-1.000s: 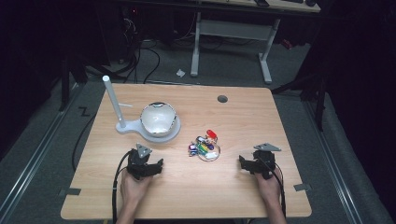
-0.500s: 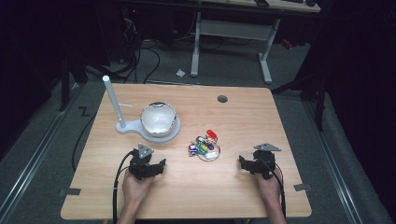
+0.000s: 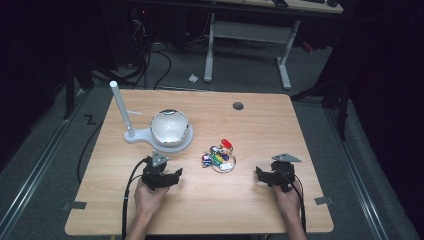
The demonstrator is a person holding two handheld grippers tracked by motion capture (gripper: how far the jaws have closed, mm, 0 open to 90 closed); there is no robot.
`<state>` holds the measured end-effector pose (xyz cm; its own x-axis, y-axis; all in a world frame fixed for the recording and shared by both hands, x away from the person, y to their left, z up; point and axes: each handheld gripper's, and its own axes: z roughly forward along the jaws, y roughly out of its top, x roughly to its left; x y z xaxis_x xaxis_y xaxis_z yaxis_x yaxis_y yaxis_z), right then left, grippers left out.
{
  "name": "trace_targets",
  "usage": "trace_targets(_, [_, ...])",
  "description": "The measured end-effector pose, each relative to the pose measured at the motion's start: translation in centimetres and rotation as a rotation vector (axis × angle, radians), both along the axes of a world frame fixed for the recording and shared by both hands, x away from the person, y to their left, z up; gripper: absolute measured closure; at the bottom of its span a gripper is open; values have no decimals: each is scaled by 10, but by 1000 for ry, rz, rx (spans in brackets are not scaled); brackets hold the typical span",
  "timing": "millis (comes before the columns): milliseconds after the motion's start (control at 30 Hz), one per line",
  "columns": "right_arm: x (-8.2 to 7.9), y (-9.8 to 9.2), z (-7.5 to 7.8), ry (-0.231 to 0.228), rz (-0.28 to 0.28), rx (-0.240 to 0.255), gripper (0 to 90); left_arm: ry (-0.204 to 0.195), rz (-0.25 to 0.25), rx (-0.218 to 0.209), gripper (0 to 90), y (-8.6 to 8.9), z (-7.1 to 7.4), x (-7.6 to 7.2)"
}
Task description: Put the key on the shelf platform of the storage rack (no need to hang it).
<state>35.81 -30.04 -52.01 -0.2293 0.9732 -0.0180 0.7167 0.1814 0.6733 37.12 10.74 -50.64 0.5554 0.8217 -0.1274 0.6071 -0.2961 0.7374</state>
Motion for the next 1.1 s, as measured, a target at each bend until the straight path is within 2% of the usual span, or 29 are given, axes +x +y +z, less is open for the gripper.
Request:
trace_targets(33, [0,0,0,0,0,0,153,0,-17,-3,311,-4,3,1])
trace_targets(333, [0,0,0,0,0,0,153,-6,-55,-10,315,-17,13,7])
trace_targets(400, [0,0,0,0,0,0,153,-3,-64,-24,318,-19,15,9])
trace_targets(700, [0,0,0,0,0,0,153,-16,-107,-3,334,-37,26,19])
trace_targets(800, [0,0,0,0,0,0,153,-13,-117,-12,342,-40,28,20])
trace_targets(867, [0,0,0,0,0,0,153,-15,-132,6,339,-46,30,24])
trace_targets(1100, [0,0,0,0,0,0,153,-11,-161,24,333,-61,33,32])
